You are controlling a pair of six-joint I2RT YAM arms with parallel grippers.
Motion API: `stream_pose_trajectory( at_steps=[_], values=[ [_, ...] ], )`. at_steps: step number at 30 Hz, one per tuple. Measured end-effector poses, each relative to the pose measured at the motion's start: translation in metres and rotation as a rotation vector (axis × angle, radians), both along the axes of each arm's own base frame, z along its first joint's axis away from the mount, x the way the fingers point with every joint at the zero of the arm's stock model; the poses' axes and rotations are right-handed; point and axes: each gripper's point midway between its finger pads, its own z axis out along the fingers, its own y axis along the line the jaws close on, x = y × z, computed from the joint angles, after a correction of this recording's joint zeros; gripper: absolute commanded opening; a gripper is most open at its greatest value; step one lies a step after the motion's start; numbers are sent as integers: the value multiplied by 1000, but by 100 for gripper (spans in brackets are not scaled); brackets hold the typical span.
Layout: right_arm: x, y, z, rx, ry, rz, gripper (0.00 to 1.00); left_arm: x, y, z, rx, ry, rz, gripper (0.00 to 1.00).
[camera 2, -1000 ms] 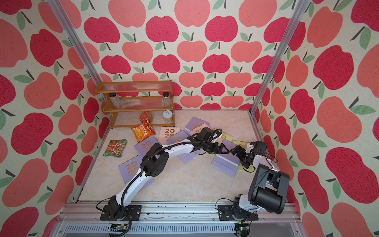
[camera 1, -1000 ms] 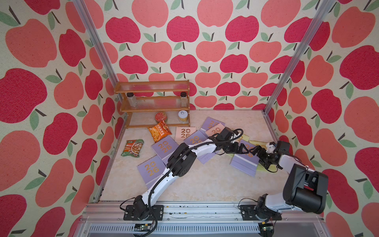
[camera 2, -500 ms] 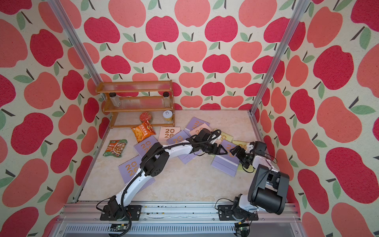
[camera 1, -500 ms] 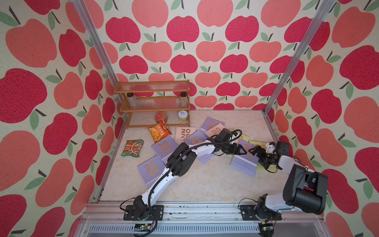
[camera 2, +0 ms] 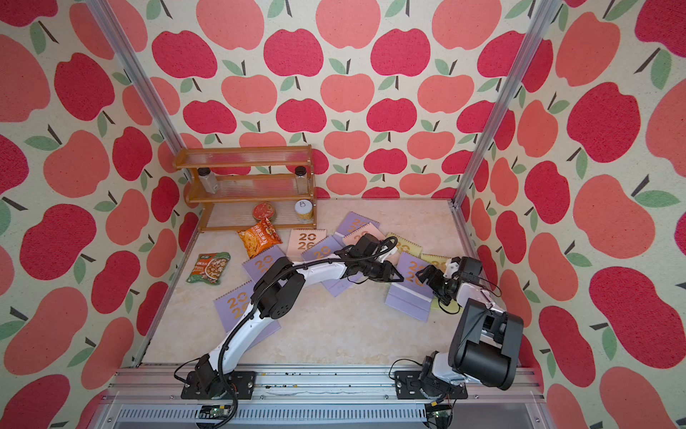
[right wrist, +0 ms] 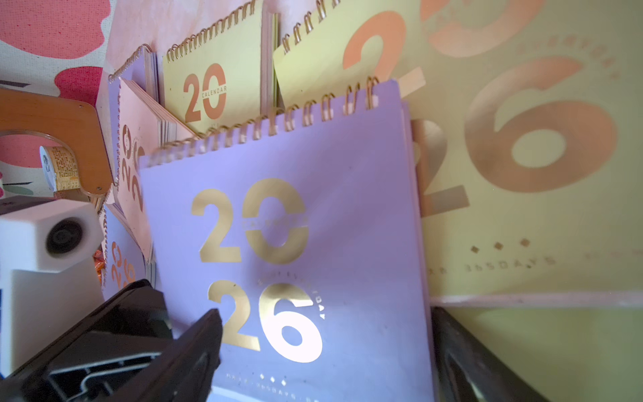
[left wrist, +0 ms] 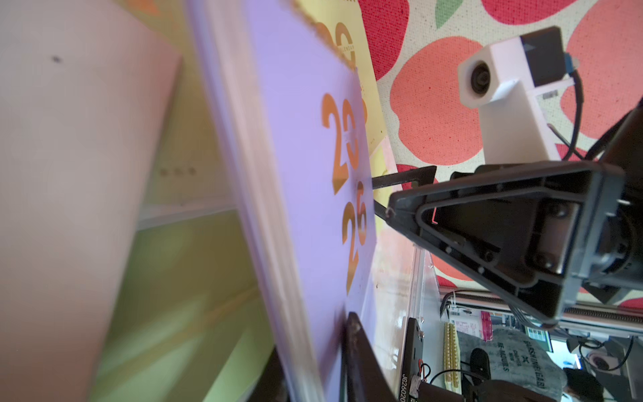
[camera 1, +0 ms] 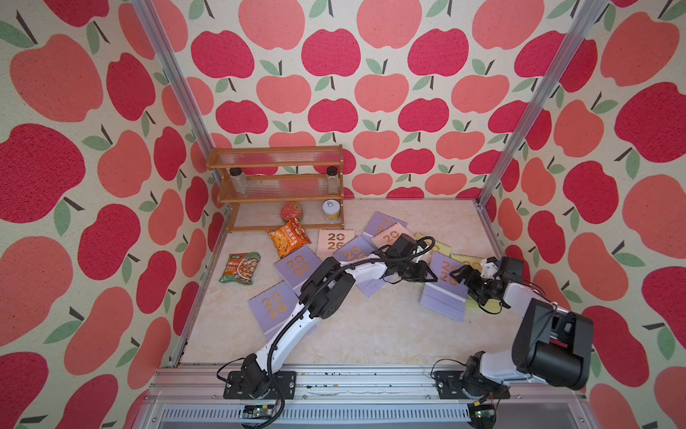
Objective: Stack the calendars
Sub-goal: Pick up the calendar at the center of the board.
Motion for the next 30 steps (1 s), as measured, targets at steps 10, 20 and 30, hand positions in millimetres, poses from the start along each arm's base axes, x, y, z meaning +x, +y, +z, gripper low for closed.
stream_pose_trajectory(
  at_steps=[10, 20, 30],
  values=[
    [-4, 10, 14, 15, -91, 30, 92, 5, 10, 25, -25, -28, -27, 0],
    [1, 22, 108, -27, -407, 101, 95, 39, 69, 124, -72, -213, 26, 0],
    [17, 68, 177, 122, -668, 304, 90, 73, 188, 233, -152, -411, 140, 0]
  ],
)
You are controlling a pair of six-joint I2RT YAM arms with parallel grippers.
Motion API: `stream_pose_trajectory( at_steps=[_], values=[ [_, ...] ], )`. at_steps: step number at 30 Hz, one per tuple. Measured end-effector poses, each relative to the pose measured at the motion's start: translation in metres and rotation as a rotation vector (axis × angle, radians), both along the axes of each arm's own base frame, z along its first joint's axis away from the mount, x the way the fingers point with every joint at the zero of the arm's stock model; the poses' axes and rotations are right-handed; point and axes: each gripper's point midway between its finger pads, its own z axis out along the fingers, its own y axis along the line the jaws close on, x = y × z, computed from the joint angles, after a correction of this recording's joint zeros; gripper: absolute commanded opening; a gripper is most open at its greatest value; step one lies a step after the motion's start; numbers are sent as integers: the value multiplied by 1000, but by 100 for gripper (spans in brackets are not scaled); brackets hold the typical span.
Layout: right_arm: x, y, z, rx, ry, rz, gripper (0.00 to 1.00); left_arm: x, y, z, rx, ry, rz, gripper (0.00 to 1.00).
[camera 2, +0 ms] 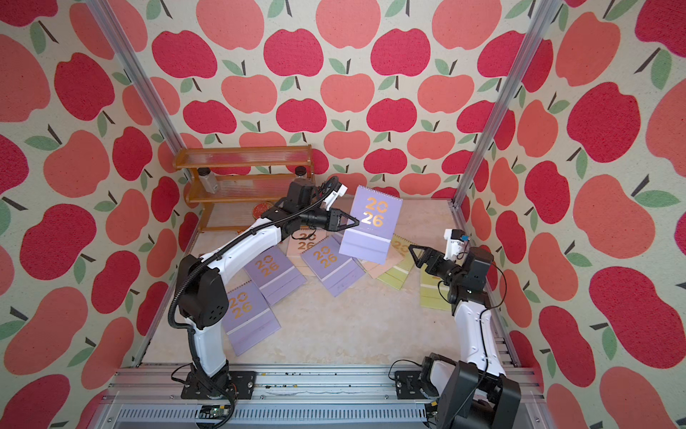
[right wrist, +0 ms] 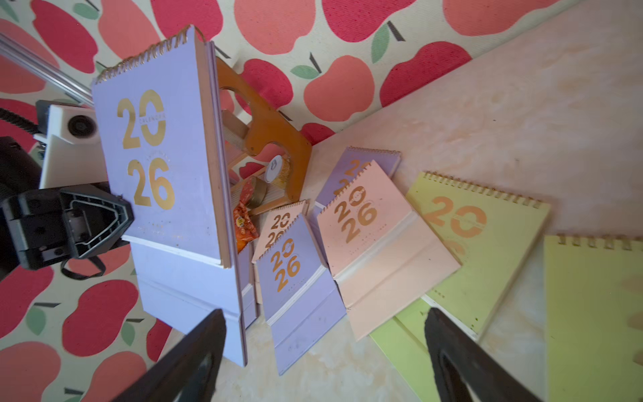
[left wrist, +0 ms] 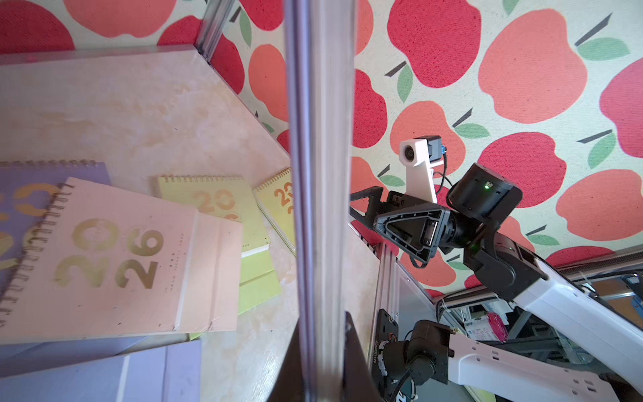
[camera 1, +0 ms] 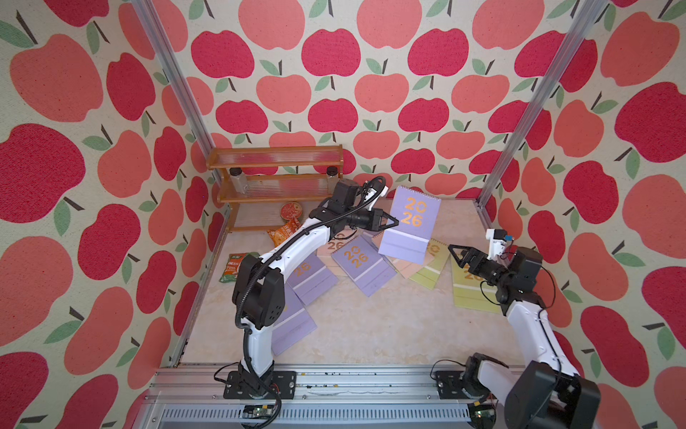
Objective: Stack the calendars
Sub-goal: Pick up the calendar at the center of the board, then place the calendar at the center of the board.
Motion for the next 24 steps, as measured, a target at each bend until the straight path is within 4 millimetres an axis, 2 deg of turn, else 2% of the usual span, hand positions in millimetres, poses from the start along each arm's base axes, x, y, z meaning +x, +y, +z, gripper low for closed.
stream_pose_trajectory(
  at_steps=[5, 9, 12, 15, 19, 24],
  values=[
    [17, 34, 28, 83, -81, 176, 89, -7, 62, -2, -20, 33, 53, 0],
    [21, 75, 52, 119, -147, 342, 87, -21, 98, -7, -62, 78, 97, 0],
    [23, 108, 69, 131, -205, 456, 86, -30, 110, -3, -105, 84, 113, 0],
    [28, 133, 78, 149, -234, 535, 85, -35, 115, 4, -137, 76, 113, 0],
    [38, 159, 76, 191, -232, 604, 83, -37, 118, 13, -167, 60, 112, 0],
    [45, 188, 69, 258, -212, 673, 79, -37, 120, 11, -180, 69, 112, 0]
  ],
)
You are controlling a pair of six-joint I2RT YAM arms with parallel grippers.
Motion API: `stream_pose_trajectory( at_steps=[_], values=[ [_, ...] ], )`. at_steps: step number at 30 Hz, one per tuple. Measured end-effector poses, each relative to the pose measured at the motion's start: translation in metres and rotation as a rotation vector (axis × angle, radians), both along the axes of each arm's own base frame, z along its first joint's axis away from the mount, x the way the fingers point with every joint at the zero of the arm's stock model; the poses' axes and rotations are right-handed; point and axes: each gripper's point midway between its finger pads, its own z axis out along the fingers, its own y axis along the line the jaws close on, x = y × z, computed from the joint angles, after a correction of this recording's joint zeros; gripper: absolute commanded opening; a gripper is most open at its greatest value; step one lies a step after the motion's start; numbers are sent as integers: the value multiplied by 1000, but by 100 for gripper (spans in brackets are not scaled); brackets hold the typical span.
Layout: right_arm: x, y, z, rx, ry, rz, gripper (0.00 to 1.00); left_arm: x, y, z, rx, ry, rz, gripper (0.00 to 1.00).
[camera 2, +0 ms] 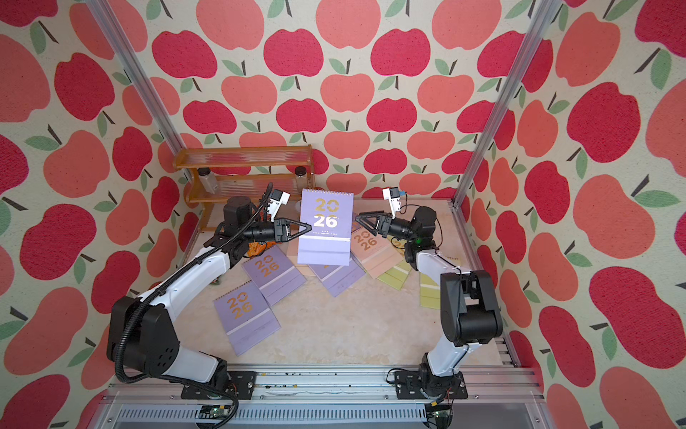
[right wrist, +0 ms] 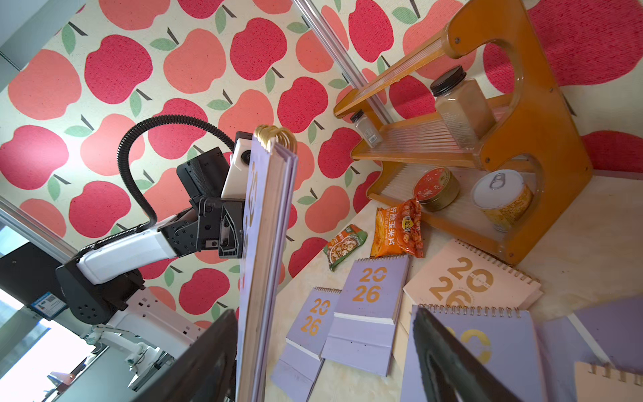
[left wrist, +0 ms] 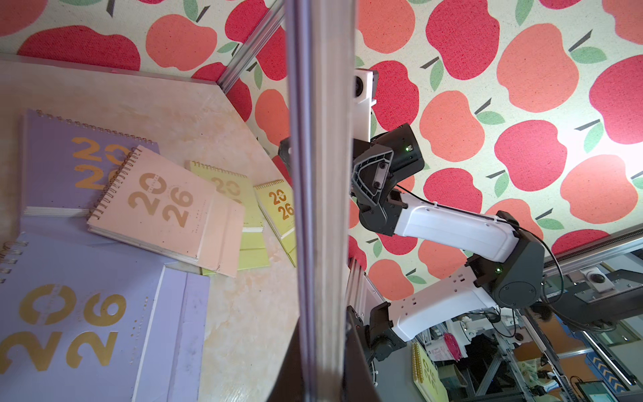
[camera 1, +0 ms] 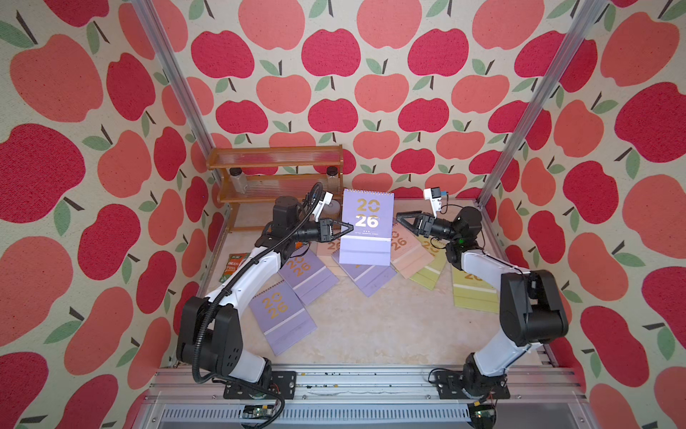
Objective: Stack the calendars
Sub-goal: Place the calendar at the center of the board.
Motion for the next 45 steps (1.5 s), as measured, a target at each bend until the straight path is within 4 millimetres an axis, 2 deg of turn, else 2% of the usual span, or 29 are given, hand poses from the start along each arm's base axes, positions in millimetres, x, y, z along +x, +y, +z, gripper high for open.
stream_pose_trajectory(
  at_steps=[7, 14, 15, 17, 19, 20, 21, 25, 28, 33, 36, 38, 41, 42, 43, 44, 45],
  values=[
    [-11, 33, 13, 63, -21, 103, 69, 1, 0, 1, -11, -3, -2, 0],
    [-26, 49, 15, 81, -9, 165, 31, 6, -1, -6, -11, 23, 2, 0],
    [-26, 50, 15, 81, -11, 167, 24, 6, -1, -7, -11, 25, 2, 0],
    [-27, 50, 15, 84, 0, 169, 0, 7, -2, -6, -13, 18, 1, 0],
    [-27, 50, 16, 89, 23, 173, 0, 9, -1, -6, -13, -2, 4, 0],
    [-27, 51, 16, 90, 30, 173, 0, 9, -1, -7, -13, -3, 3, 6],
    [-27, 51, 15, 91, 36, 175, 0, 10, -1, -7, -12, -4, 2, 16],
    [-29, 51, 15, 86, 38, 187, 0, 9, 0, -9, -2, -11, 1, 32],
    [-34, 53, 9, 72, 51, 212, 0, 10, 1, -5, 15, -22, 0, 36],
    [-42, 54, -2, 53, 76, 244, 0, 17, 9, 9, 31, -62, 14, 37],
    [-48, 57, -7, 44, 89, 263, 0, 20, 13, 11, 34, -63, 25, 31],
    [-53, 60, -10, 37, 95, 284, 0, 21, 15, 11, 35, -59, 32, 19],
    [-60, 66, -10, 33, 94, 309, 0, 22, 15, 11, 34, -60, 35, 17],
    [-60, 66, -10, 32, 97, 309, 0, 23, 16, 11, 33, -57, 35, 13],
    [-60, 66, -11, 31, 101, 309, 0, 23, 16, 10, 31, -52, 33, 4],
    [-60, 66, -11, 30, 105, 309, 0, 22, 16, 11, 28, -50, 29, 0],
    [-59, 66, -11, 29, 103, 308, 0, 22, 16, 11, 28, -50, 28, 0]
  ],
)
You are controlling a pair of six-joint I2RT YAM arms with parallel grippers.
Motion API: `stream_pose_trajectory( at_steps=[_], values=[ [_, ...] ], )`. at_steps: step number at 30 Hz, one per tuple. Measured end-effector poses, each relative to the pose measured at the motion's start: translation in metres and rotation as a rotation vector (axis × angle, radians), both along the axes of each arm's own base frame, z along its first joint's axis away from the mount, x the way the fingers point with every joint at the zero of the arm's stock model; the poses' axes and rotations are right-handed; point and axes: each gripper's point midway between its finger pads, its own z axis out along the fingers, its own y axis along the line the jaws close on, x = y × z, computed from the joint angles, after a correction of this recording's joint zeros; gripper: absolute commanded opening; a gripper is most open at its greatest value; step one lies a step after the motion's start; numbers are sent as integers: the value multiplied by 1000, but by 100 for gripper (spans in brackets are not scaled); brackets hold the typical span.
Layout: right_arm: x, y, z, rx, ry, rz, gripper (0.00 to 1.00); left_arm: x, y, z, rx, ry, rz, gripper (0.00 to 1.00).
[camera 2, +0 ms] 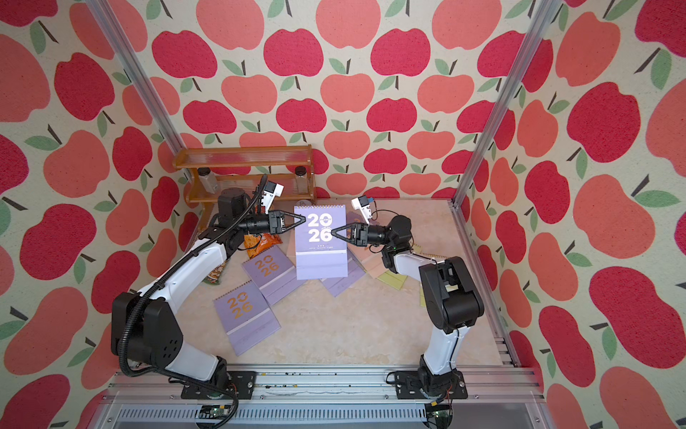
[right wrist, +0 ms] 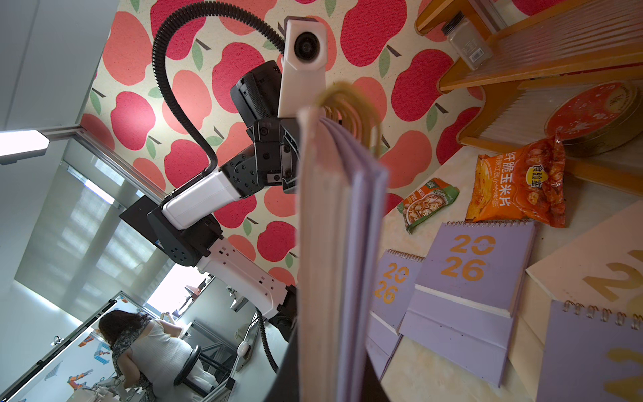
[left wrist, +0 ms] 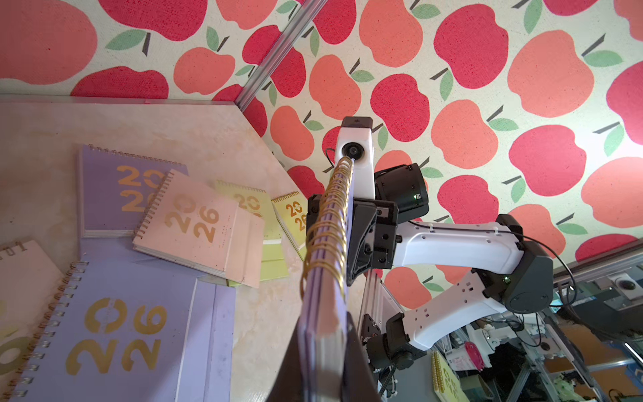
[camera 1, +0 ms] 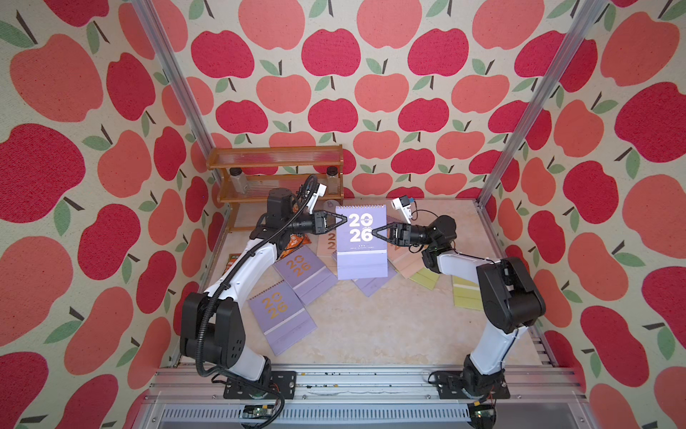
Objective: Stack the calendars
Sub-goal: Place the calendar at the center of the board.
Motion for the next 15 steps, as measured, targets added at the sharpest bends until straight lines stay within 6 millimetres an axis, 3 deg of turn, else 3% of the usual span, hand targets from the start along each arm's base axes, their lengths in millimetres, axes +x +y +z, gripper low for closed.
stream_pose_trajectory(
  at_steps=[3, 5, 9, 15],
  values=[
    [-1, 0, 1, -3, -2, -1, 3, 0, 0, 1, -1, -7, -3, 0],
    [-2, -1, 1, -10, -6, -4, 18, -1, 0, 1, -4, -9, -7, 0],
    [-9, -1, -2, -34, 2, -3, 39, -1, 1, 3, -9, -13, -12, 0],
    [-24, -4, -3, -61, -16, -3, 40, 0, 6, 7, -23, -21, -3, 0]
  ],
)
